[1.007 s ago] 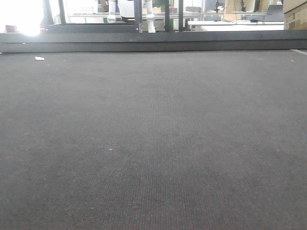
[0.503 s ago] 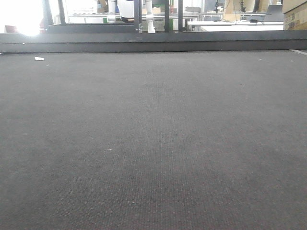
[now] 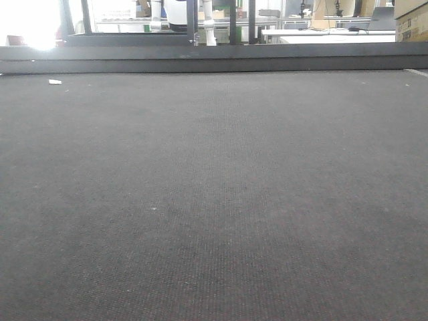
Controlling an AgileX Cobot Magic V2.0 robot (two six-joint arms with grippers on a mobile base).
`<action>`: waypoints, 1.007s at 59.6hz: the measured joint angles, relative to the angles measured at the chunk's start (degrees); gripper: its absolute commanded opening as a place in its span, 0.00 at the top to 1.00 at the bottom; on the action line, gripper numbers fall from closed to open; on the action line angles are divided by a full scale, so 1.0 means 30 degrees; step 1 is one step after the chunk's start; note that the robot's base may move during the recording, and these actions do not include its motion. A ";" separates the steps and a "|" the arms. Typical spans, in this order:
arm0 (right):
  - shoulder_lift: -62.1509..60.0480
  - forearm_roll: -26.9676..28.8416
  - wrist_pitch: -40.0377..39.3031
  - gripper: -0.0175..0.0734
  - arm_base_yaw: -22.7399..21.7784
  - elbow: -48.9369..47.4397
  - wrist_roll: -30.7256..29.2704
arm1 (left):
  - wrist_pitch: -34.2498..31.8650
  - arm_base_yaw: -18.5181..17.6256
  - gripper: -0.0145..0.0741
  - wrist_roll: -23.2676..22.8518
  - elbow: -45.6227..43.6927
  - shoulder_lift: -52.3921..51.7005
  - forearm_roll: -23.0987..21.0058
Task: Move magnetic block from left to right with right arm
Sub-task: 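Hold the red cube raised in the right gripper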
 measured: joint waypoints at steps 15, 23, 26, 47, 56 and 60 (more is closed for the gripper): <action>0.0000 0.0000 -0.0041 0.56 0.0000 0.0000 0.0000 | 0.0000 0.0000 0.97 0.0000 0.0000 0.0000 0.0000; 0.0000 0.0000 -0.0041 0.56 0.0000 0.0000 0.0000 | 0.0000 0.0000 0.97 0.0000 0.0000 0.0000 0.0000; 0.0000 0.0000 -0.0041 0.56 0.0000 0.0000 0.0000 | 0.0000 0.0000 0.97 0.0000 0.0000 0.0000 0.0000; 0.0000 -0.0034 -0.0041 0.56 0.0000 0.0000 0.0000 | 0.0000 0.0000 0.97 0.0000 0.0000 0.0000 0.0000; 0.0000 -0.0034 -0.0041 0.56 0.0000 0.0000 0.0000 | 0.0000 0.0000 0.97 0.0000 0.0000 0.0000 0.0000; 0.0000 -0.0034 -0.0041 0.56 0.0000 0.0000 0.0000 | 0.0000 0.0000 0.97 0.0000 0.0000 0.0000 0.0000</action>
